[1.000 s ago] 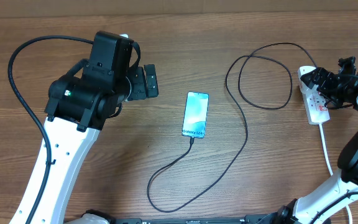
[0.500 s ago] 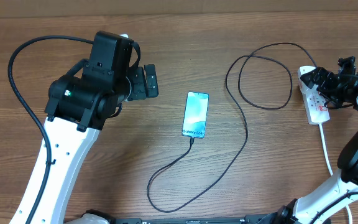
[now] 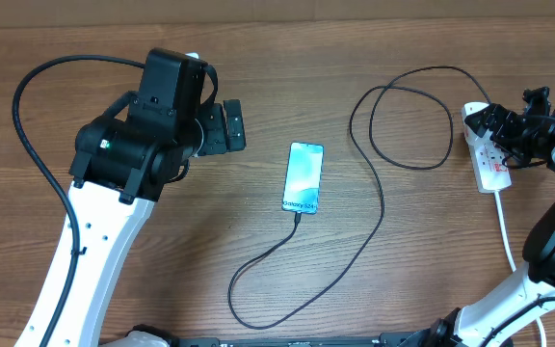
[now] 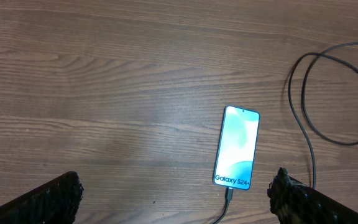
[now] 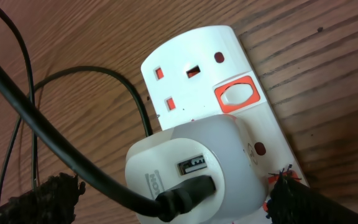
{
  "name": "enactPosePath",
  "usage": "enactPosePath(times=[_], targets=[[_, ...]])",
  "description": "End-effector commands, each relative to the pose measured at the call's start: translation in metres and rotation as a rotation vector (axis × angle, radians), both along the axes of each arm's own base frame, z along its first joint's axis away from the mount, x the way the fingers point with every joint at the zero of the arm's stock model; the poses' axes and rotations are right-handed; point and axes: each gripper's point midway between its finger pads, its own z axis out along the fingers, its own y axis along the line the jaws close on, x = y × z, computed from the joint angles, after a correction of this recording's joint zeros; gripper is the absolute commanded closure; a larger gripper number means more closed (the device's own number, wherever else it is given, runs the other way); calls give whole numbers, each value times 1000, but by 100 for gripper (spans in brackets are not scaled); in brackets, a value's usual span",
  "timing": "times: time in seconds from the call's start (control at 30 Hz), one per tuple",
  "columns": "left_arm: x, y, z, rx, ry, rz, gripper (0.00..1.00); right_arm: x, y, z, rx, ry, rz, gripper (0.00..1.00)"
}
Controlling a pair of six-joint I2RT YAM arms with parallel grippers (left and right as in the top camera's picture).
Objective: Plug charger to phone and switch on socket
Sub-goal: 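Press the orange switch down with the right gripper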
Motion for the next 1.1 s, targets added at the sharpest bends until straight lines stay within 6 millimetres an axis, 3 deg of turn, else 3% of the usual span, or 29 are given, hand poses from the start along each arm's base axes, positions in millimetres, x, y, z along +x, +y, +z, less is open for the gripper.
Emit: enactPosePath(times=[0.0,1.07], targets=[[4,4,5,13,-16,10,0,-1,13,-6,32,18,24,0],[4,4,5,13,-16,10,0,-5,19,-7,57,34,34,0]])
